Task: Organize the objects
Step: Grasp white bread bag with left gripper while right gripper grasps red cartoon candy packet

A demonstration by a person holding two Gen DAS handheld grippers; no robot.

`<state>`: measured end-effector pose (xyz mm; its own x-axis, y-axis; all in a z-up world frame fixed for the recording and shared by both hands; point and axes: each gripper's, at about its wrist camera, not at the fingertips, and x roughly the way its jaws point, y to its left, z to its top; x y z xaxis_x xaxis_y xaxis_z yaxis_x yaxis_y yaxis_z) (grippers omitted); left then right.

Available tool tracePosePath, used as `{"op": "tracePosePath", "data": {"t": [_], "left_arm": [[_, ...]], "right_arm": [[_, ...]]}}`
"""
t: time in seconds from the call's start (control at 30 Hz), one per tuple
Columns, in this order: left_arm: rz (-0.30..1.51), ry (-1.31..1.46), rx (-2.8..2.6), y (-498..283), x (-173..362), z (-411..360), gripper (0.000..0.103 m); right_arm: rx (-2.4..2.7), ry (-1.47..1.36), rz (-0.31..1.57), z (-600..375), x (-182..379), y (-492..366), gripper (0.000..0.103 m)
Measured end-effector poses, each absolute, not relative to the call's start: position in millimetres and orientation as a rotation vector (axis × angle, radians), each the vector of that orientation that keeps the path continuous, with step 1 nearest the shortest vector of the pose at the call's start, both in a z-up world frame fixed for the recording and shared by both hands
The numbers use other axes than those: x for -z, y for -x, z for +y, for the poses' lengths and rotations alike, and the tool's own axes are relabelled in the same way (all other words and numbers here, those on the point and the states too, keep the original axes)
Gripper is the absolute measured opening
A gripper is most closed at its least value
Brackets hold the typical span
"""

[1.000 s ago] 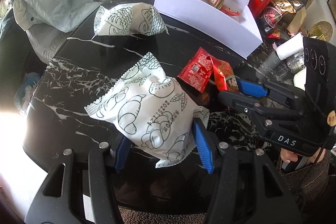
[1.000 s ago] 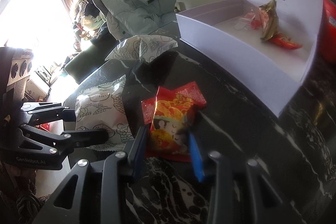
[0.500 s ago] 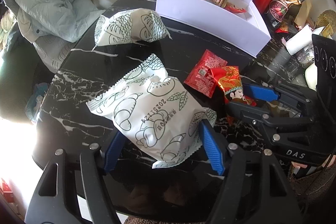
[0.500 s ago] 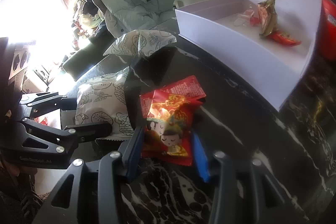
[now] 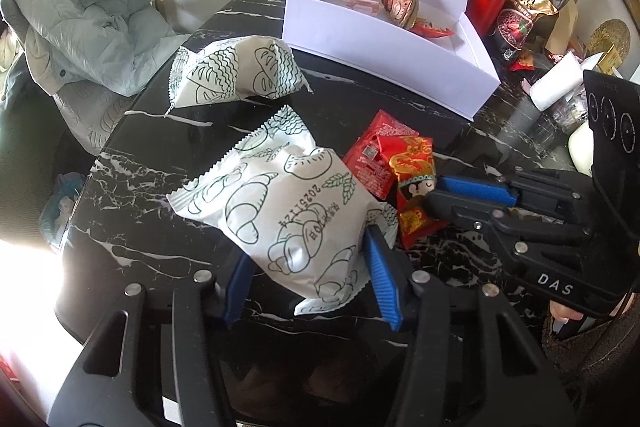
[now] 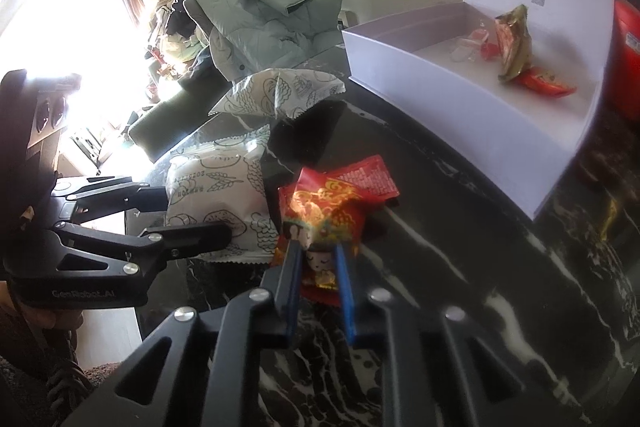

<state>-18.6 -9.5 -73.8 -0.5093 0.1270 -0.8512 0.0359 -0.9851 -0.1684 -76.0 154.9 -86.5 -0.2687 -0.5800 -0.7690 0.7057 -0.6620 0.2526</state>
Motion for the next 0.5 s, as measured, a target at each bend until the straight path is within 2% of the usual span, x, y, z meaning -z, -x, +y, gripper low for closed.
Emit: {"op": "tracePosePath", "data": {"t": [0.1,0.13,0.17,0.2,0.23,0.5], "left_arm": [[-0.290,1.531,-2.666,16.9,74.0,-13.1,0.051],[-0.299,1.533,-2.664,16.2,74.2,-14.3,0.051],[-0.296,1.532,-2.667,15.3,74.3,-15.0,0.051],[-0.287,1.532,-2.673,14.6,74.1,-15.6,0.051],[-0.277,1.533,-2.682,13.9,73.7,-16.2,0.051],[-0.274,1.537,-2.701,9.1,74.2,-27.5,0.051]], "right_arm": [[2.021,-1.136,0.127,157.8,85.6,77.7,0.021],[2.031,-1.141,0.131,158.0,85.7,77.7,0.036],[2.041,-1.143,0.141,156.6,86.0,77.3,0.060],[2.050,-1.141,0.145,155.4,86.4,76.7,0.069],[2.055,-1.133,0.138,154.3,85.9,76.1,0.074],[2.081,-1.146,0.185,134.1,92.9,82.0,0.072]]}}
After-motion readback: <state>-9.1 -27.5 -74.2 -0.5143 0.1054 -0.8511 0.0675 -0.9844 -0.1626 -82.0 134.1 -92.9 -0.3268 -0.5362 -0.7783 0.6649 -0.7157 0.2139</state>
